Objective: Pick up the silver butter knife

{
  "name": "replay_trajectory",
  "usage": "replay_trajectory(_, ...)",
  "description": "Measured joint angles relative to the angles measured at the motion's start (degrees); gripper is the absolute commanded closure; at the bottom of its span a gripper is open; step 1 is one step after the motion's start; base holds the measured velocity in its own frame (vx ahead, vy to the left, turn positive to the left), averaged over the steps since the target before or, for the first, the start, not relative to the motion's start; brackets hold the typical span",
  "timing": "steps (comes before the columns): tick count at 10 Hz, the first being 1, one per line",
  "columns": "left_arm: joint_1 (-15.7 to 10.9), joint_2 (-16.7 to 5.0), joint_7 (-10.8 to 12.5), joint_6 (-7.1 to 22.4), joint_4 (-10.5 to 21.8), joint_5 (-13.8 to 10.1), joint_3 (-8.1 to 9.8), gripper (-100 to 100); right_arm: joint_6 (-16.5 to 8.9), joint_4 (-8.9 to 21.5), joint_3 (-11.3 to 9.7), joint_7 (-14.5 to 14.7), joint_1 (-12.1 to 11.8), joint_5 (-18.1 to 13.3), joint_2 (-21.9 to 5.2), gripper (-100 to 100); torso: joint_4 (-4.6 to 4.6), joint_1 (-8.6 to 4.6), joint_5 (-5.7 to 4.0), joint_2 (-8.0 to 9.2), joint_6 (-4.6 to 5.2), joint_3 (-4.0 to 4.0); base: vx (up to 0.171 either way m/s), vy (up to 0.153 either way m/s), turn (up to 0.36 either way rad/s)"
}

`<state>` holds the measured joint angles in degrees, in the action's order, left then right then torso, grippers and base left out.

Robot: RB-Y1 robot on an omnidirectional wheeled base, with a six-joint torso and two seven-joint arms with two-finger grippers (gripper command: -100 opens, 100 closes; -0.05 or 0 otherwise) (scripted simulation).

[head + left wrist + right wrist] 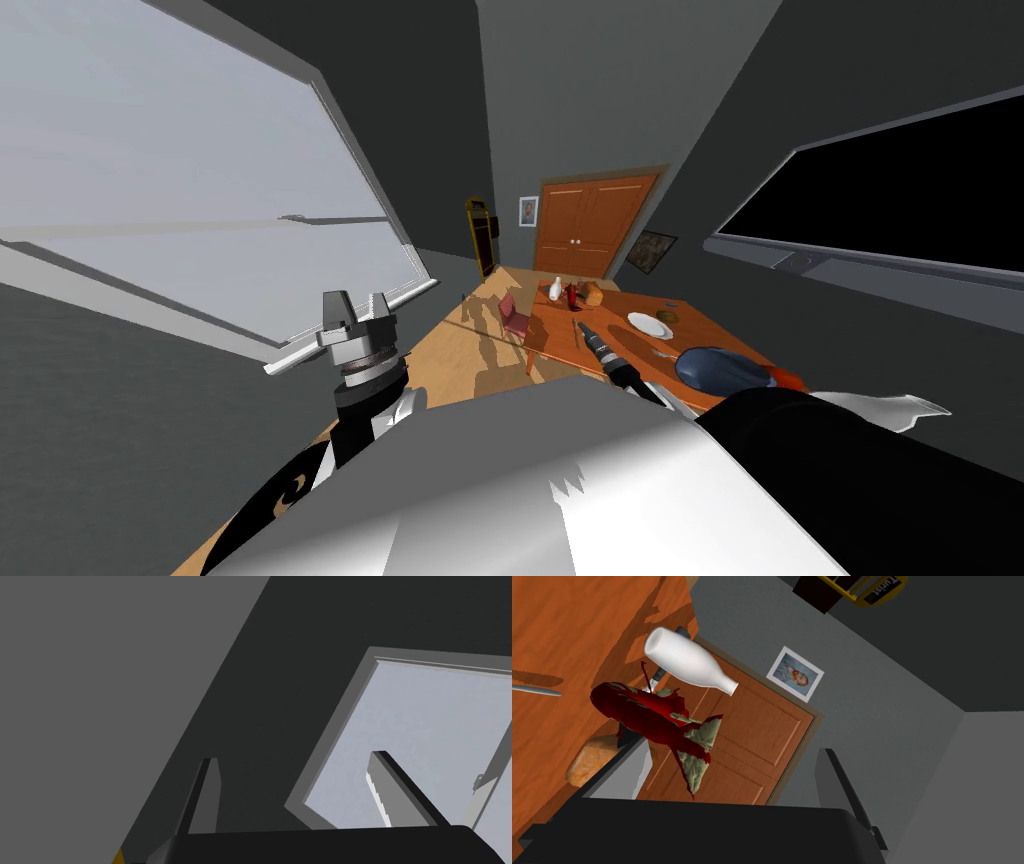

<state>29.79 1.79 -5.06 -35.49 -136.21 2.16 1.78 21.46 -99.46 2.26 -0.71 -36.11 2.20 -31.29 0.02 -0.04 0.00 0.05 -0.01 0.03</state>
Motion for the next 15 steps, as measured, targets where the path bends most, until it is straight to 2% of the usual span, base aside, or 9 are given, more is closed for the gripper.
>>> replay_trajectory(4, 0.01, 0.0, 0.0, 0.0, 0.0, 0.0, 0.01, 0, -1.84, 5.31, -0.55, -0.43, 0.08, 0.3, -2.76, -100, -0.01, -0.04, -0.01, -0.05, 0.06, -0.03, -0.003, 0.001, 0.086)
replay_trajectory(7, 0.01, 0.0, 0.0, 0.0, 0.0, 0.0, 0.01, 0, -2.37, 9.66, -1.38, -0.34, 0.73, 0.13, -3.73, -100, -0.01, -0.04, -0.01, -0.05, 0.07, -0.03, -0.002, 0.003, 0.226)
replay_trajectory(10, 0.01, 0.0, 0.0, 0.0, 0.0, 0.0, 0.01, 0, -3.19, 16.08, -2.53, -0.93, 1.55, 0.17, -6.24, -100, -0.02, -0.06, -0.01, -0.08, 0.04, -0.04, 0.002, -0.002, 0.158)
replay_trajectory(11, 0.01, 0.0, 0.0, 0.0, 0.0, 0.0, 0.01, 0, -3.7, 16.9, -2.57, -1.12, 1.02, 0.22, -6.82, -100, -0.02, -0.05, -0.01, -0.07, 0.07, -0.04, 0.003, 0.002, 0.324)
replay_trajectory(14, 0.01, 0.0, 0.0, 0.0, 0.0, 0.0, 0.01, 0, -5.04, 22.75, -4.06, -1.71, 2.42, 0.04, -8.84, -100, -0.02, -0.05, -0.01, -0.1, 0.02, -0.06, 0.006, -0.003, 0.15)
replay_trajectory(15, 0.02, 0.0, 0.0, 0.0, 0.0, 0.0, 0.01, 0, -5.02, 25.91, -4.66, -1.88, 3.53, -0.08, -9.12, -100, -0.02, -0.06, -0.02, -0.1, 0.08, -0.06, 0.009, 0.001, 0.287)
